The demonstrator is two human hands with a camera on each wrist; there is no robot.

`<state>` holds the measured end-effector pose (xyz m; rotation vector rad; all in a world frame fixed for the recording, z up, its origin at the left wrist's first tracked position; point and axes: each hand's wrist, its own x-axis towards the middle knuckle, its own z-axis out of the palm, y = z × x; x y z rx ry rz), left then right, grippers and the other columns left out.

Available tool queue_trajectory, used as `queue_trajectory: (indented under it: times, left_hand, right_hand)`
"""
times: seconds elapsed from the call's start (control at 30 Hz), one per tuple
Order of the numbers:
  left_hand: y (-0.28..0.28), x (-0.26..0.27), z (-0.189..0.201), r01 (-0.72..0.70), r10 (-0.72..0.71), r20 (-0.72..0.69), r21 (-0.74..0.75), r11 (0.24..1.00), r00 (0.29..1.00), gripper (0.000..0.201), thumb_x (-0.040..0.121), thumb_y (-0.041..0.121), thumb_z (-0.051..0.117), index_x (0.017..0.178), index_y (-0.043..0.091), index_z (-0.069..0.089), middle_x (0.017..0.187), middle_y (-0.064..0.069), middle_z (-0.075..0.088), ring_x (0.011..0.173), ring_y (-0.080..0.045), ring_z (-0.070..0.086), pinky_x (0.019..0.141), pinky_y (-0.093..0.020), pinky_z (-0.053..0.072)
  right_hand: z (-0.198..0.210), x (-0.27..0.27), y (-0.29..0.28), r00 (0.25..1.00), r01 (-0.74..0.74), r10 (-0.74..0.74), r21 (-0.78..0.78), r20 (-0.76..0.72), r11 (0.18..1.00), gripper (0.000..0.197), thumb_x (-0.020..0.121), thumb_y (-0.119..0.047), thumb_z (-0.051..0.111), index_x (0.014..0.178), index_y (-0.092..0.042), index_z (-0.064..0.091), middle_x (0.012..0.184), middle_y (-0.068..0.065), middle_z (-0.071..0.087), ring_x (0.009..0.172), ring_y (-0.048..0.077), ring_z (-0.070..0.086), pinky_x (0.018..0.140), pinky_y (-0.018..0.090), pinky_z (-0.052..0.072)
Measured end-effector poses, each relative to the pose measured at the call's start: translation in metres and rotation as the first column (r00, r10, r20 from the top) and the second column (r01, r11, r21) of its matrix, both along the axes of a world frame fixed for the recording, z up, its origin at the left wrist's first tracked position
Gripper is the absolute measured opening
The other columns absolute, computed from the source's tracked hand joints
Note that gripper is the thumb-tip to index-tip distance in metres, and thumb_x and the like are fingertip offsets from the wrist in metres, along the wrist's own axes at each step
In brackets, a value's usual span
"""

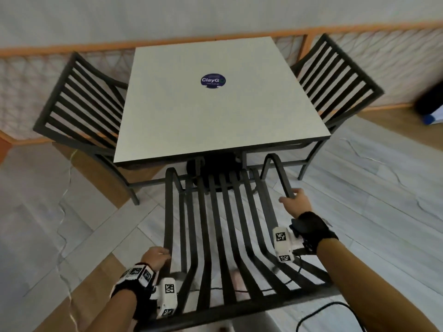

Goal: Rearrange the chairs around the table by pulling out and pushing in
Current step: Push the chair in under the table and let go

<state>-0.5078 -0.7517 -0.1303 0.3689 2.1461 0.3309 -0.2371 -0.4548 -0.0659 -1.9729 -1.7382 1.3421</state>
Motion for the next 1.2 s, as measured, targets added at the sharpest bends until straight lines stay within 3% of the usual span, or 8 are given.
queue_trajectory:
  times: [0.13, 0.27, 0.4, 0.53, 0.7, 0.83, 1.03, 1.2]
  left_hand:
    - [-0.020, -0.001, 0.034, 0.005, -0.008, 0.073, 0.041, 0.999, 0.997, 0.017, 0.092, 0.006, 0.055, 0.096, -0.008, 0.064, 0.096, -0.023, 0.062, 0.087, -0.032, 0.059, 0.068, -0.033, 0.046]
    - [-0.021, 0.005, 0.066, 0.124, -0.120, -0.042, 0.110, 0.986, 0.992, 0.018, 0.089, 0.010, 0.058, 0.072, 0.011, 0.062, 0.086, -0.017, 0.065, 0.091, -0.034, 0.065, 0.081, -0.039, 0.051]
    - [0.009, 0.036, 0.097, 0.274, -0.260, -0.107, 0.150, 0.950, 0.960, 0.008, 0.092, 0.014, 0.054, 0.089, 0.012, 0.061, 0.087, -0.015, 0.067, 0.071, -0.023, 0.061, 0.064, -0.029, 0.050]
    - [0.067, 0.086, 0.118, 0.463, -0.438, -0.154, 0.227, 0.857, 0.886, 0.008, 0.092, 0.017, 0.054, 0.091, 0.019, 0.062, 0.090, -0.013, 0.069, 0.070, -0.017, 0.059, 0.066, -0.030, 0.050]
    - [0.161, 0.179, 0.145, 0.636, -0.593, -0.233, 0.318, 0.703, 0.771, 0.011, 0.090, 0.024, 0.057, 0.096, 0.023, 0.066, 0.085, 0.003, 0.064, 0.077, -0.010, 0.061, 0.068, -0.020, 0.047]
    - [0.241, 0.257, 0.161, 0.656, -0.615, -0.249, 0.414, 0.631, 0.748, 0.014, 0.091, 0.024, 0.057, 0.098, 0.020, 0.068, 0.095, -0.007, 0.069, 0.086, -0.019, 0.065, 0.075, -0.029, 0.053]
    - [0.355, 0.342, 0.172, 0.628, -0.557, -0.294, 0.429, 0.649, 0.776, 0.009, 0.088, 0.023, 0.058, 0.095, 0.022, 0.063, 0.091, -0.003, 0.064, 0.080, -0.018, 0.059, 0.082, -0.034, 0.052]
    - [0.439, 0.378, 0.177, 0.575, -0.487, -0.307, 0.438, 0.691, 0.818, 0.019, 0.089, 0.022, 0.057, 0.103, 0.014, 0.065, 0.097, -0.004, 0.066, 0.094, -0.022, 0.064, 0.086, -0.035, 0.053]
  right_hand:
    - [0.072, 0.004, -0.045, 0.961, 0.055, -0.048, 0.020, -0.272, 0.998, 0.060, 0.082, -0.016, 0.067, 0.136, -0.010, 0.042, 0.139, 0.015, 0.050, 0.126, 0.031, 0.049, 0.106, 0.044, 0.041]
    - [0.134, 0.040, -0.087, 0.913, 0.061, -0.025, 0.077, -0.406, 0.995, 0.053, 0.085, -0.018, 0.066, 0.134, -0.018, 0.045, 0.125, 0.002, 0.048, 0.116, 0.021, 0.050, 0.096, 0.036, 0.043]
    - [0.166, 0.094, -0.099, 0.901, 0.085, -0.009, 0.157, -0.435, 0.984, 0.050, 0.085, -0.019, 0.068, 0.130, -0.021, 0.048, 0.125, 0.001, 0.050, 0.115, 0.020, 0.050, 0.088, 0.031, 0.040]
    - [0.174, 0.152, -0.081, 0.919, 0.130, -0.030, 0.231, -0.393, 0.964, 0.045, 0.085, -0.016, 0.068, 0.127, -0.019, 0.052, 0.122, -0.002, 0.053, 0.115, 0.018, 0.050, 0.090, 0.030, 0.039]
    - [0.160, 0.223, -0.026, 0.944, 0.120, -0.024, 0.275, -0.328, 0.954, 0.042, 0.085, -0.011, 0.068, 0.124, -0.017, 0.054, 0.120, -0.002, 0.053, 0.116, 0.017, 0.050, 0.088, 0.029, 0.039]
    - [0.145, 0.275, 0.045, 0.971, 0.022, 0.047, 0.283, -0.234, 0.959, 0.042, 0.085, -0.011, 0.068, 0.124, -0.016, 0.054, 0.125, 0.001, 0.055, 0.119, 0.019, 0.052, 0.088, 0.030, 0.040]
    - [0.147, 0.319, 0.163, 0.967, -0.208, 0.243, 0.306, -0.081, 0.929, 0.043, 0.085, -0.015, 0.068, 0.126, -0.016, 0.053, 0.130, 0.005, 0.056, 0.120, 0.023, 0.054, 0.091, 0.030, 0.043]
    - [0.149, 0.319, 0.264, 0.931, -0.348, 0.365, 0.304, 0.001, 0.887, 0.044, 0.085, -0.015, 0.067, 0.127, -0.015, 0.052, 0.132, 0.010, 0.056, 0.120, 0.026, 0.054, 0.097, 0.039, 0.046]
